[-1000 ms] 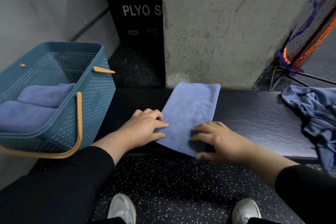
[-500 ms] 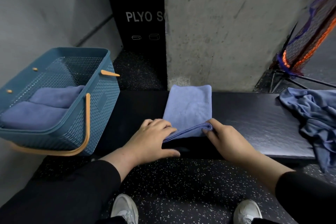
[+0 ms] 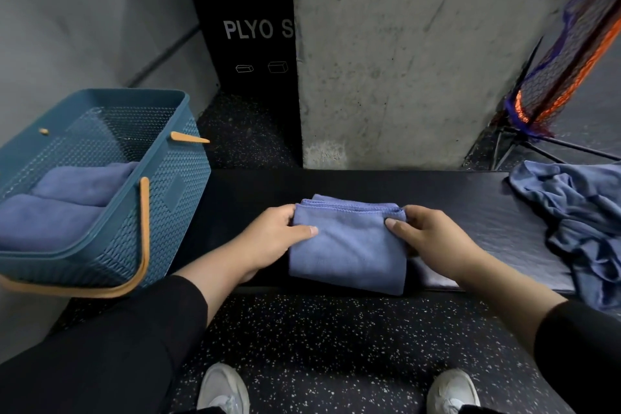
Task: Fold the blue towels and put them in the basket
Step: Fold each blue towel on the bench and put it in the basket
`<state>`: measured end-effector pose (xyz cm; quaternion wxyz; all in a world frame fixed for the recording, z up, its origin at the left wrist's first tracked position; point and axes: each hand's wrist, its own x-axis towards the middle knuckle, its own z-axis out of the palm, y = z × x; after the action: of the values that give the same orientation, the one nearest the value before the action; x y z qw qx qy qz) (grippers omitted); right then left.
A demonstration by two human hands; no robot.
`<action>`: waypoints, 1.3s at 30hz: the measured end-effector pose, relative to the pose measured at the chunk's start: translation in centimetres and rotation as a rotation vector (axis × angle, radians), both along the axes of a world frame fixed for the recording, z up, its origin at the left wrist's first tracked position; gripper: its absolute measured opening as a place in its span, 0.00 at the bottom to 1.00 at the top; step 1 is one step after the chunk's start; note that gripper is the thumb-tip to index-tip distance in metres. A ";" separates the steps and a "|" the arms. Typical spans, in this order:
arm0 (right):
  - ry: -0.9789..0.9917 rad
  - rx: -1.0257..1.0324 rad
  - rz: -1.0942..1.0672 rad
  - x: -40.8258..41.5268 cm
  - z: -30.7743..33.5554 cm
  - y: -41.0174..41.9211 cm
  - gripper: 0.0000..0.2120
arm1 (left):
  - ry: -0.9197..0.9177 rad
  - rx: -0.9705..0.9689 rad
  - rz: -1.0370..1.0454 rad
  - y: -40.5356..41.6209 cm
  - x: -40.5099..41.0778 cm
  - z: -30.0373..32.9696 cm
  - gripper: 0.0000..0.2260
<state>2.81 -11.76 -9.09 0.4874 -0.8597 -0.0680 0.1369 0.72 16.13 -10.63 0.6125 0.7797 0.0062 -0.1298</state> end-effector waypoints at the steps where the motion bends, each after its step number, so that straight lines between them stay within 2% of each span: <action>1: 0.000 -0.019 -0.017 0.2 -0.2 0.1 0.11 | 0.018 0.015 0.003 -0.1 0.4 -0.3 0.11; 7: -0.068 -0.172 -0.123 2.5 -1.7 0.0 0.13 | 0.012 0.140 0.078 -1.1 3.5 -0.9 0.07; 9: -0.070 -0.216 -0.150 3.6 -2.3 0.0 0.12 | -0.031 0.283 0.099 -1.6 4.6 -1.0 0.08; 11: -0.096 -0.327 -0.195 4.4 -2.9 0.0 0.12 | -0.116 0.532 0.127 -2.1 5.2 -1.2 0.15; 13: -0.249 -0.495 -0.239 4.6 -3.3 0.0 0.20 | -0.301 0.755 0.165 -2.2 5.2 -1.7 0.21; 14: -0.368 -0.545 -0.222 4.4 -3.1 0.1 0.22 | -0.435 0.819 0.146 -2.1 5.0 -1.9 0.21; 16: -0.609 -0.534 -0.068 3.3 -2.5 0.8 0.16 | -0.647 0.877 -0.007 -1.9 4.6 -2.2 0.19; 18: -0.739 -0.536 0.139 1.8 -2.7 1.5 0.16 | -0.715 0.892 -0.219 -2.0 3.9 -2.6 0.23; 19: -0.704 -0.579 0.233 1.0 -3.2 1.7 0.21 | -0.686 0.923 -0.335 -2.1 3.4 -2.9 0.25; 21: -0.447 -0.706 0.387 -0.3 -4.3 1.8 0.33 | -0.531 1.029 -0.501 -2.3 2.6 -3.7 0.29; 23: -0.269 -0.807 0.454 -0.7 -5.4 1.0 0.38 | -0.397 1.097 -0.542 -1.9 2.2 -4.2 0.30; 26: -0.261 -0.839 0.435 -0.3 -5.6 -0.3 0.39 | -0.356 1.130 -0.511 -1.0 1.7 -4.3 0.32; 29: -0.261 -0.862 0.396 -0.1 -5.9 -1.0 0.44 | -0.307 1.150 -0.499 -0.4 1.6 -4.2 0.34; 32: -0.313 -0.815 0.385 -0.4 -5.6 -1.0 0.46 | -0.351 1.142 -0.464 -0.5 1.6 -4.0 0.35; 33: -0.390 -0.777 0.369 -0.5 -5.1 -0.9 0.44 | -0.403 1.140 -0.436 -0.3 1.6 -4.0 0.35; 36: -0.649 -0.651 0.412 -1.1 -4.6 -1.0 0.28 | -0.606 1.073 -0.366 0.5 1.4 -3.7 0.33; 39: -0.625 -0.632 0.488 -1.7 -5.3 -1.2 0.28 | -0.656 1.013 -0.440 1.3 0.9 -3.8 0.30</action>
<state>1.10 -12.92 -14.36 0.1138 -0.9241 -0.3649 -0.0032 1.62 17.43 -14.42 0.0976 0.9546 -0.2810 0.0117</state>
